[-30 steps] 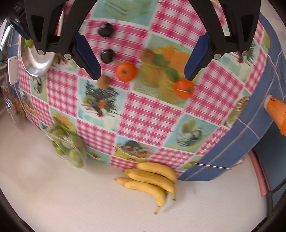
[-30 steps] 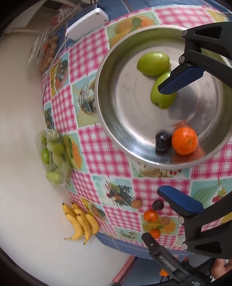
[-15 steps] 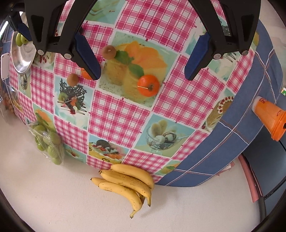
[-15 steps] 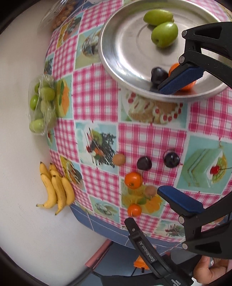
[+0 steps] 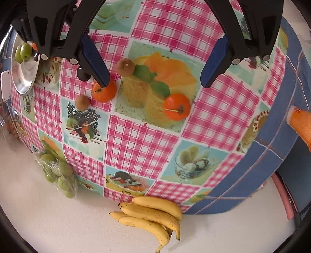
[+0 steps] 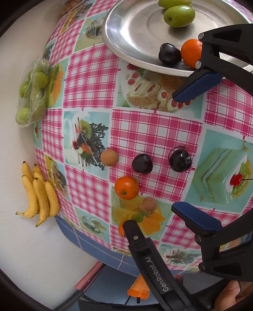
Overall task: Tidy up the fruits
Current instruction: 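Grasp a dark plum with the right tool while the left tool grasps a brown kiwi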
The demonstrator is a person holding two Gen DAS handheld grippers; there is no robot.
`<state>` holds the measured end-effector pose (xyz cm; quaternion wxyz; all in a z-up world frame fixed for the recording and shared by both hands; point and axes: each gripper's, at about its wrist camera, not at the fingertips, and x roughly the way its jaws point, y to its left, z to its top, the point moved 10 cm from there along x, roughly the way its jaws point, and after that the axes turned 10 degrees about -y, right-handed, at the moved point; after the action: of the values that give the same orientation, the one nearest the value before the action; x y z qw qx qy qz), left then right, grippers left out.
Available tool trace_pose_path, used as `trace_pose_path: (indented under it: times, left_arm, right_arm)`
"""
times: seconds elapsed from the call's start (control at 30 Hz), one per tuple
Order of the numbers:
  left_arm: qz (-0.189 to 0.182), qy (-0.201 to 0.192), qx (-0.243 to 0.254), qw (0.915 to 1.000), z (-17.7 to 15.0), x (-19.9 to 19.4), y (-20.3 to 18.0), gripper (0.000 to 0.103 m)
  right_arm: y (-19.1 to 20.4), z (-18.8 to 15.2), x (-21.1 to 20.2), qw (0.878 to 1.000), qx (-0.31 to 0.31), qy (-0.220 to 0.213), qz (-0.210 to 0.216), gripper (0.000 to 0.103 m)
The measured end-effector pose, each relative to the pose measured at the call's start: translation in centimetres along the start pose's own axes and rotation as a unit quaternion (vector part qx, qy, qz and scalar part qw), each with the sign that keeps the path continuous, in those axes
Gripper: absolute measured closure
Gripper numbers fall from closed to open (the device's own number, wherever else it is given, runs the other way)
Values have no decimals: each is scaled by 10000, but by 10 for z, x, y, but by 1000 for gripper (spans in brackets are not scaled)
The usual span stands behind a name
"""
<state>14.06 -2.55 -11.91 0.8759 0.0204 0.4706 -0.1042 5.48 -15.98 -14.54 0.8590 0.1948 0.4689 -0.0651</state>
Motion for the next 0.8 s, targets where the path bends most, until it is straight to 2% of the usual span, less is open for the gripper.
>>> trace_pose_path:
  times: [0.2, 0.3, 0.4, 0.43, 0.5, 0.67, 0.7, 0.8]
  left_arm:
    - [-117, 213, 20, 9997, -11, 11, -7, 9]
    - [-289, 272, 36, 9992, -16, 15, -15, 9]
    - [-439, 275, 63, 9986, -17, 15, -21, 12]
    - [-460, 284, 69, 9985, -17, 14, -22, 14]
    - [-535, 318, 79, 9980, -19, 16, -25, 28]
    - [-676, 450, 67, 9967, -24, 19, -29, 48]
    - [-705, 468, 61, 9964, -25, 20, -30, 53]
    - [-760, 507, 75, 9958, -28, 22, -33, 61]
  right_arm:
    - [2, -2, 5, 10000, 38, 53, 67, 0]
    - [6, -4, 8, 9999, -29, 110, 83, 3]
    - [8, -6, 11, 9998, -106, 168, 79, 15]
    - [9, -6, 13, 9997, -131, 186, 73, 18]
    - [9, -7, 13, 9996, -157, 198, 82, 24]
    - [9, -8, 14, 9995, -154, 237, 104, 49]
    - [9, -8, 14, 9995, -156, 246, 96, 50]
    - [10, -9, 15, 9995, -138, 263, 100, 56]
